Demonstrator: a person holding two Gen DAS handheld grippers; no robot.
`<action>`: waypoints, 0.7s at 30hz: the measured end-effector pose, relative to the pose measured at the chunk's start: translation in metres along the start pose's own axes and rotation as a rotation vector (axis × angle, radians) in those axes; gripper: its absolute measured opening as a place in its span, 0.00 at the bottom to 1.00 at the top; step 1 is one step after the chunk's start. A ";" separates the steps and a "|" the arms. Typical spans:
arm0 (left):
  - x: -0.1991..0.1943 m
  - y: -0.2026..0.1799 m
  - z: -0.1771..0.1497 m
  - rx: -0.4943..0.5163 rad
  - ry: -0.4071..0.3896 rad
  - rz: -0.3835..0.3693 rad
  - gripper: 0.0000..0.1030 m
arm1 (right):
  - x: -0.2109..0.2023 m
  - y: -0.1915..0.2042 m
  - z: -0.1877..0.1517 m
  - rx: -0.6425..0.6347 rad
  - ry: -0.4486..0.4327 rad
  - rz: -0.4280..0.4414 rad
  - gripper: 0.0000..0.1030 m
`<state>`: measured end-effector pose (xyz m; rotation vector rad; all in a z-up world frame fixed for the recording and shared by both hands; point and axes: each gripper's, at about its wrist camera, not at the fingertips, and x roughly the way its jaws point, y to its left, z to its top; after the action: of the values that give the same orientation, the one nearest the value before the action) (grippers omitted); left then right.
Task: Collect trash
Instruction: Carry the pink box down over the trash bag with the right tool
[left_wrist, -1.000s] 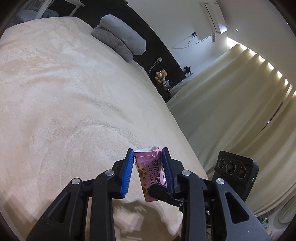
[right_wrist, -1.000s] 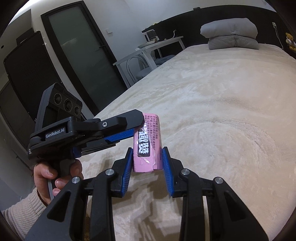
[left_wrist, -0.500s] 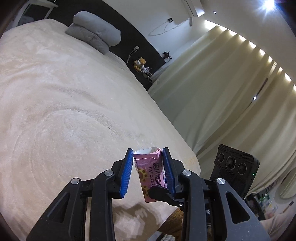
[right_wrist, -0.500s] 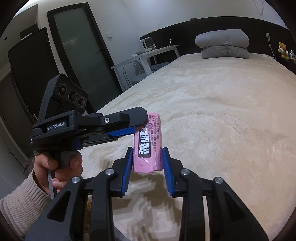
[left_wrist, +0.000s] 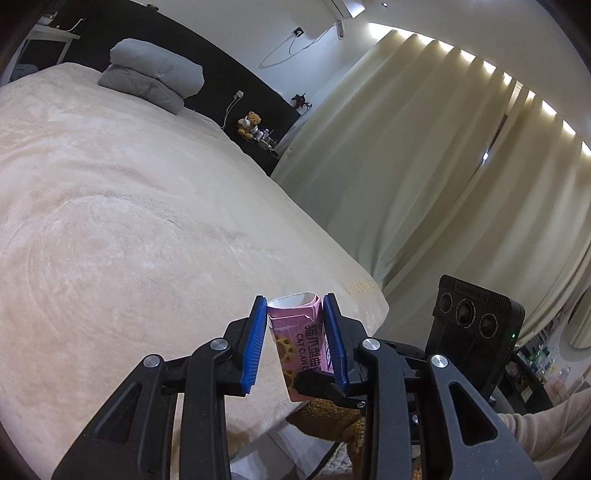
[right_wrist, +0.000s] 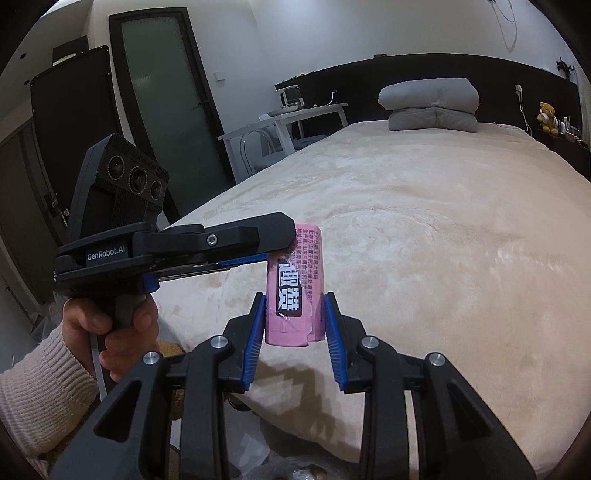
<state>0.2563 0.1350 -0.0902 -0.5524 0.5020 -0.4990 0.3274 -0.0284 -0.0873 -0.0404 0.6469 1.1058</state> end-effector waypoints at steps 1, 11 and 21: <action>-0.001 -0.006 -0.007 0.009 0.002 0.002 0.29 | -0.005 0.002 -0.006 -0.001 0.002 -0.002 0.32; -0.017 -0.048 -0.064 0.027 0.027 0.018 0.29 | -0.046 0.029 -0.063 -0.009 0.021 -0.002 0.32; -0.031 -0.069 -0.114 -0.010 0.063 0.060 0.29 | -0.066 0.055 -0.113 -0.019 0.067 0.005 0.32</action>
<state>0.1469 0.0597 -0.1237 -0.5313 0.5795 -0.4580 0.2094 -0.0952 -0.1312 -0.0920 0.6971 1.1194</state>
